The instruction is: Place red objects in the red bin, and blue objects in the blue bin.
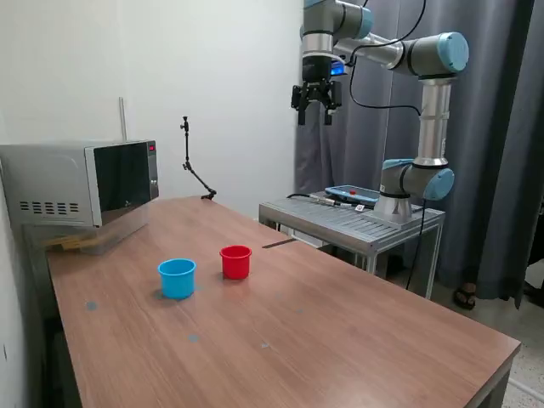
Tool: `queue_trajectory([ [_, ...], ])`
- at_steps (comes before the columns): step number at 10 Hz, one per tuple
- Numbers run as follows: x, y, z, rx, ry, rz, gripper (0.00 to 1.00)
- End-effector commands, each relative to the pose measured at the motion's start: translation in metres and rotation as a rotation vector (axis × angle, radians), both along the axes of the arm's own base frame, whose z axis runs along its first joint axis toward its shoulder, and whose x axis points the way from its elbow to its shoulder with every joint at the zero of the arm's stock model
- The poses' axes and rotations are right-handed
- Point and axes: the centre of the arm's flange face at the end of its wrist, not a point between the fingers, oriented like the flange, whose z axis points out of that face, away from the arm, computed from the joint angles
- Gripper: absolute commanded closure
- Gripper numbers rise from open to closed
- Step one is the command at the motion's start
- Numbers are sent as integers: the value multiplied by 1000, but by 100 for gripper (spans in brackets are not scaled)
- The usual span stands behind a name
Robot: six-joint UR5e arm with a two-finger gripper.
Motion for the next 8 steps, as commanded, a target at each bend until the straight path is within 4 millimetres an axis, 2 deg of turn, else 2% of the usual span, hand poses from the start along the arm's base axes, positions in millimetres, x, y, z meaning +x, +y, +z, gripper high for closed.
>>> queue_trajectory([
  [1,35,-23,9,-1,-10,27,0],
  [3,59,-65,13,1,-12,122,0],
  [5,75,-76,14,1,-13,144,0],
  [6,84,-85,10,-1,-28,165,0],
  [8,95,-91,-2,-8,-109,181,0],
])
